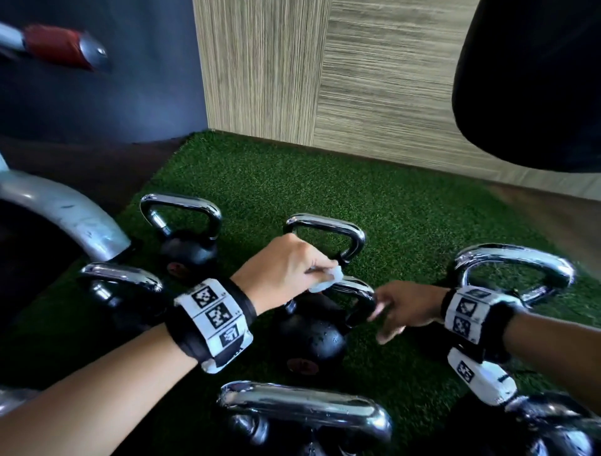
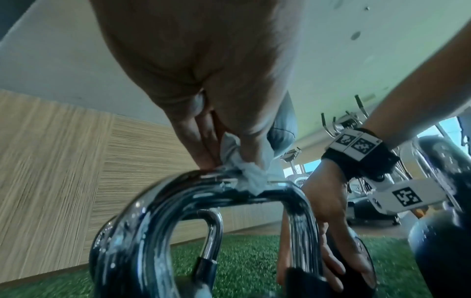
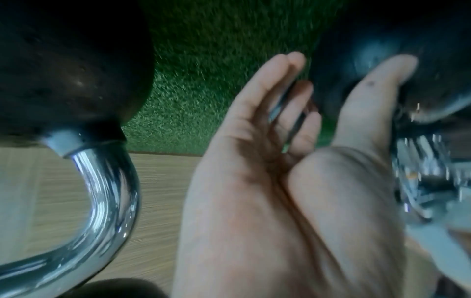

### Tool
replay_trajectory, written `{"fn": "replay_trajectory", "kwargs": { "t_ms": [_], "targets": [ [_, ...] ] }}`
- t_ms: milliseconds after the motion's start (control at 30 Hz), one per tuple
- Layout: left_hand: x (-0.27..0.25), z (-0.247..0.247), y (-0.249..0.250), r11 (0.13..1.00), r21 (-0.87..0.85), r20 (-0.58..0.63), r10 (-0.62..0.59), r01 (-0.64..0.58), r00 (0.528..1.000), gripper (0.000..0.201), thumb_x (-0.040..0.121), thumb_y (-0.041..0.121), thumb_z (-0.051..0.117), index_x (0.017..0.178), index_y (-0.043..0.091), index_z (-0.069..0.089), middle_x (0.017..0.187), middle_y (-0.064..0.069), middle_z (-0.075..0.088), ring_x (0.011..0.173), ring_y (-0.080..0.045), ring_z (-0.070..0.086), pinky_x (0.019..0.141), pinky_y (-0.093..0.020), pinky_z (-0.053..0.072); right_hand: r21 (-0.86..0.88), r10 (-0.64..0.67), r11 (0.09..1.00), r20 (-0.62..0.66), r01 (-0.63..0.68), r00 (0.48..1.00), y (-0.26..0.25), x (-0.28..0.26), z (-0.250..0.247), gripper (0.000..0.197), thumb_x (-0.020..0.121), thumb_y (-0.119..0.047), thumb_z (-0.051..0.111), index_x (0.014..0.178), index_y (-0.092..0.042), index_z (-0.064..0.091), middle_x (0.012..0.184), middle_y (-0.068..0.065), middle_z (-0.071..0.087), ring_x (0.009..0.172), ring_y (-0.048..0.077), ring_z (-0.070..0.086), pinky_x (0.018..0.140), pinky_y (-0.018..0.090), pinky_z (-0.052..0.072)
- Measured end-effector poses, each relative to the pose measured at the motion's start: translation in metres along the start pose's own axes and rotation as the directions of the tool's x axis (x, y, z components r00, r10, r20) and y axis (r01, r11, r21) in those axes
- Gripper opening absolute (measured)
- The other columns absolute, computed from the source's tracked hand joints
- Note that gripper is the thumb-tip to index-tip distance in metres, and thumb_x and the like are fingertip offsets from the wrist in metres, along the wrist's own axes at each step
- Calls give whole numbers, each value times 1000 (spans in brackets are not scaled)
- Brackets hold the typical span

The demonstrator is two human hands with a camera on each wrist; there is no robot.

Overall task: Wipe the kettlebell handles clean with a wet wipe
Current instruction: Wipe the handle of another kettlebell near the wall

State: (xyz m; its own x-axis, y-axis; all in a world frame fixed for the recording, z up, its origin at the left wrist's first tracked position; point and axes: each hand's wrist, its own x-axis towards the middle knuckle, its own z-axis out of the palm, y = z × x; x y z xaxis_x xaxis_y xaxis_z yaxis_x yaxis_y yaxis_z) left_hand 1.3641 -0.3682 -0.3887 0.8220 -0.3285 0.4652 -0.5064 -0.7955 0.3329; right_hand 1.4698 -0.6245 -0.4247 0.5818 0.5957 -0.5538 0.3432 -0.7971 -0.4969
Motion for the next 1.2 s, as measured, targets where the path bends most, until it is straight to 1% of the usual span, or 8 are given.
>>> {"fn": "replay_trajectory", "kwargs": {
  "t_ms": [167,333,400,467,567,800,1033,1200],
  "targets": [
    [-5,11,-7,994,102,-46,33,-28,998,39,99,45,58,76,16,70,63,2,62,58,-9,57,57,-23,43,167,-131,975,-92,145,987,1,14,28,18,76,-22,89,90,-19,79,81,-2,78,72,14,70,71,32,60],
    [-30,3,-40,981,-90,-164,-184,171,969,43,92,61,56,101,26,79,79,-15,65,72,2,68,65,-36,56,250,-159,946,-207,209,965,12,27,38,72,53,-60,92,102,-9,77,87,17,78,77,36,74,71,44,62],
    [-35,6,-33,990,-94,-166,-118,104,979,43,95,59,55,106,25,79,101,31,54,93,0,73,72,-34,60,234,-174,946,-211,222,962,13,28,37,68,56,-58,91,100,-9,77,86,14,79,82,42,74,71,46,63],
    [-37,8,-27,991,-87,-194,-119,104,974,43,95,56,57,100,21,81,86,4,80,82,9,67,69,-28,59,227,-184,945,-225,235,957,12,27,36,46,66,-42,93,95,-9,78,83,13,79,82,44,73,71,46,63],
    [-48,11,-55,937,-157,-249,-344,313,905,47,90,57,65,81,13,79,57,0,49,56,4,39,55,-24,49,212,-192,947,-231,242,954,10,25,36,31,73,-35,90,89,-12,78,82,9,79,80,39,75,74,48,64],
    [-68,20,-74,852,-380,-178,-450,361,875,45,93,54,66,71,16,74,73,-2,76,72,-16,73,70,-48,64,163,-197,958,-230,237,953,9,24,32,38,71,-41,91,86,-10,76,77,9,78,73,29,76,68,34,62],
    [-83,47,-62,239,-866,139,-729,440,670,17,100,1,59,102,-5,75,92,-9,80,89,-18,77,86,-33,63,132,-214,960,-216,246,953,6,23,29,30,74,-35,90,85,-11,78,76,6,78,65,20,71,63,30,59],
    [-91,58,-69,205,-830,244,-703,519,668,15,99,0,61,100,-7,75,93,-10,80,93,-20,76,93,-35,60,125,-229,958,-202,257,952,5,22,29,30,76,-36,89,86,-10,78,75,6,78,62,17,69,62,29,58]
  ]
}}
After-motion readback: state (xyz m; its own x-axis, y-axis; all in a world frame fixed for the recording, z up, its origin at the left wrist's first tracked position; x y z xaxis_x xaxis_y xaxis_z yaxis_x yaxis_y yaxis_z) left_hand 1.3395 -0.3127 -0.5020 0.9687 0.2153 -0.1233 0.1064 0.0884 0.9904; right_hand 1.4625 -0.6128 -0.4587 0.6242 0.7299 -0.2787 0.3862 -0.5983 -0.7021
